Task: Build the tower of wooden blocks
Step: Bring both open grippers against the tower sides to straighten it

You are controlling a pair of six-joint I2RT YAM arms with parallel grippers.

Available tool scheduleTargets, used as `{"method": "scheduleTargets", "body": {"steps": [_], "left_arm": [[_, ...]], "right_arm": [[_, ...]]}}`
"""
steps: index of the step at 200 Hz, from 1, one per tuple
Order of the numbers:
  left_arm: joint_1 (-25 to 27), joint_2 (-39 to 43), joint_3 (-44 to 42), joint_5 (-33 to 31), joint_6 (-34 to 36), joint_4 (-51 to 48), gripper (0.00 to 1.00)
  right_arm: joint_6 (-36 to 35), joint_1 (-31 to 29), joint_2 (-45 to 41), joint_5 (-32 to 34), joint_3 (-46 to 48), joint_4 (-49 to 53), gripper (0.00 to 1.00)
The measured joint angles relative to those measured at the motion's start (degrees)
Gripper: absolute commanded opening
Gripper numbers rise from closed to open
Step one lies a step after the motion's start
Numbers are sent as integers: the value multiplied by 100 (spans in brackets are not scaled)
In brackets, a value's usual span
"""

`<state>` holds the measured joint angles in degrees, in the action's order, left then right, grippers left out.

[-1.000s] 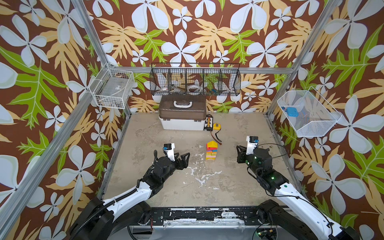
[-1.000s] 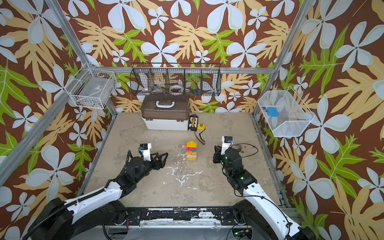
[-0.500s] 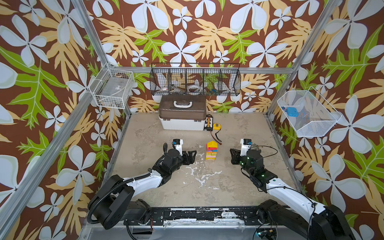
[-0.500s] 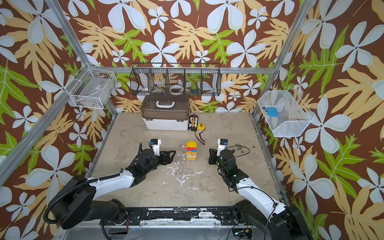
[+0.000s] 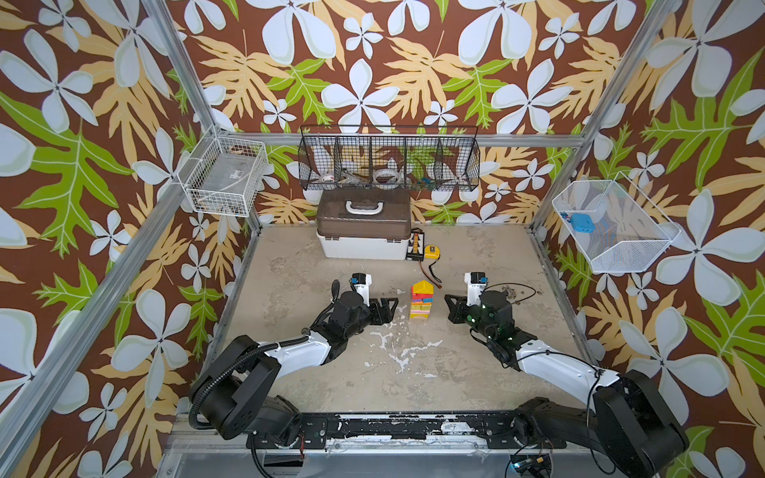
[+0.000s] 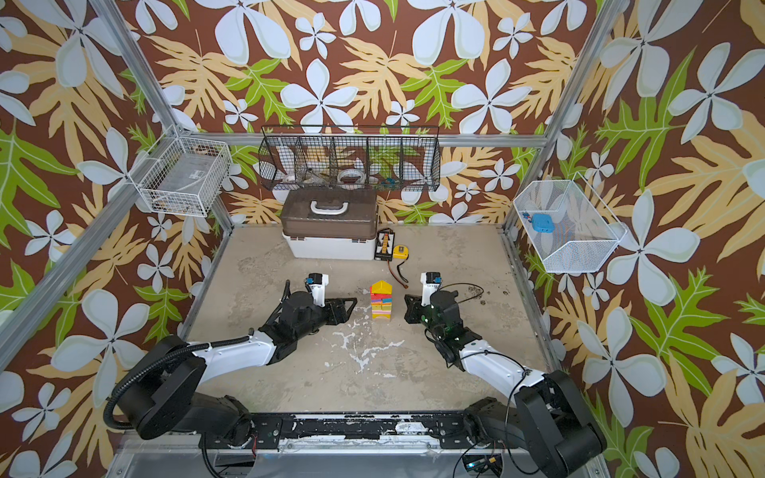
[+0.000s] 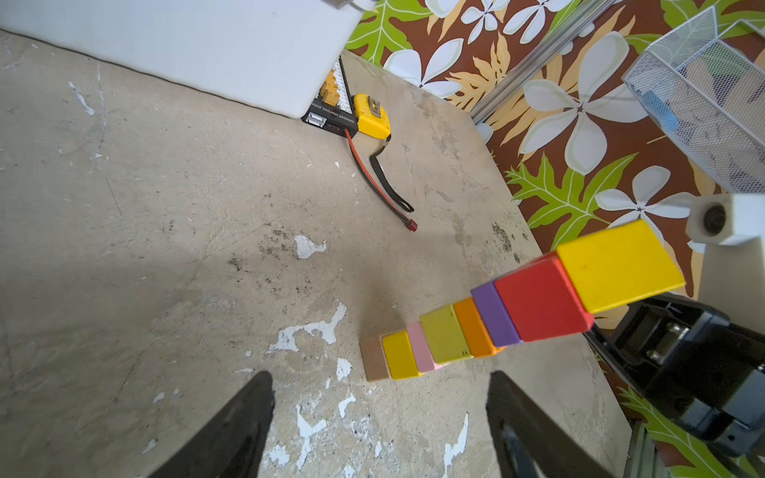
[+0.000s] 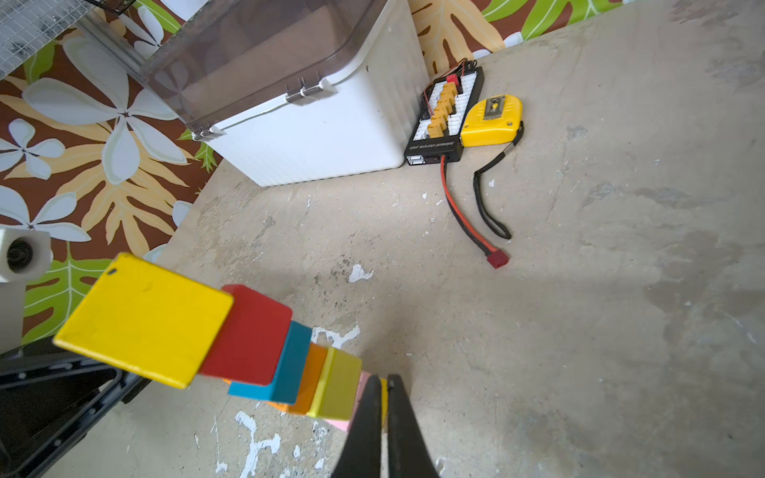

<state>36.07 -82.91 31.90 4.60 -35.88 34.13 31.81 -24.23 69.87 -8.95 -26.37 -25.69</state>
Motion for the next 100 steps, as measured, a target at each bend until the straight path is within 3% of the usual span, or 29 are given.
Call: {"method": "scheduleTargets", "body": {"steps": [100], "left_arm": [[114,-533,455,42,0,-72,83]], "right_arm": [[28,-354,420,-177,-238,-127,6]]}}
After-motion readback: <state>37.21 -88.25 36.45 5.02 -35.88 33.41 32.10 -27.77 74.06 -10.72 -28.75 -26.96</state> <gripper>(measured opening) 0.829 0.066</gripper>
